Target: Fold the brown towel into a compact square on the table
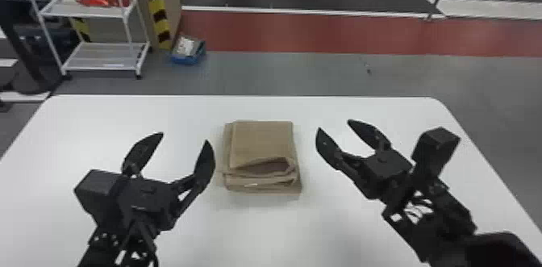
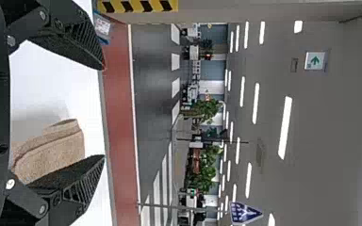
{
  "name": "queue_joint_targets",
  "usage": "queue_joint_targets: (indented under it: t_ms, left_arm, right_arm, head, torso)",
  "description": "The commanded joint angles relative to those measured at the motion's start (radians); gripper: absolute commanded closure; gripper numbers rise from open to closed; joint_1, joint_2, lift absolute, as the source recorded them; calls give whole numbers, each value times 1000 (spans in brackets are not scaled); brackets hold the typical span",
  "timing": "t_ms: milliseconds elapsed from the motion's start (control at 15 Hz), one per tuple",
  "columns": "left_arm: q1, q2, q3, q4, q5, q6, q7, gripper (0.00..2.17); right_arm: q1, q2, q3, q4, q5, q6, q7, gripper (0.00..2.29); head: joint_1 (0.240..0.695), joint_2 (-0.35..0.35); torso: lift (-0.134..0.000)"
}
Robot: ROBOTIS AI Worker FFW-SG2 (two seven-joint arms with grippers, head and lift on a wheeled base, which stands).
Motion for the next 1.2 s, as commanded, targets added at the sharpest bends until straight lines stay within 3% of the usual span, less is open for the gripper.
queue_joint_targets:
  t_ms: [0,67,267,333,600,1133]
  left_arm:
    - [18,5,26,-7,0,0,0,107]
    - [35,7,42,-21,2,0,-1,110]
    - [64,16,89,-35,11,3,-12,144]
    - [64,20,92,-36,18,0,-12,147]
    - [40,30,97,-24,44,3,-20,147]
    - [37,33,97,-32,55,12,-21,151]
  right_arm:
    - [-194,5,134,223,4,-20,-3,1781]
    - [-257,22,181,300,10,-20,-3,2162]
    - [-345,83,261,419,71,17,-13,2165]
    - [-345,88,269,421,76,38,-15,2165]
    - [-249,77,266,347,91,106,-18,2165]
    - [-86,54,231,179,126,127,-16,2165]
  head:
    - [695,-38]
    - [695,-12]
    - [695,99]
    - [695,120]
    - [695,178]
    - [695,177]
  torso:
    - [-125]
    - [-125]
    - [-125]
    - [-125]
    - [-125]
    - [-125]
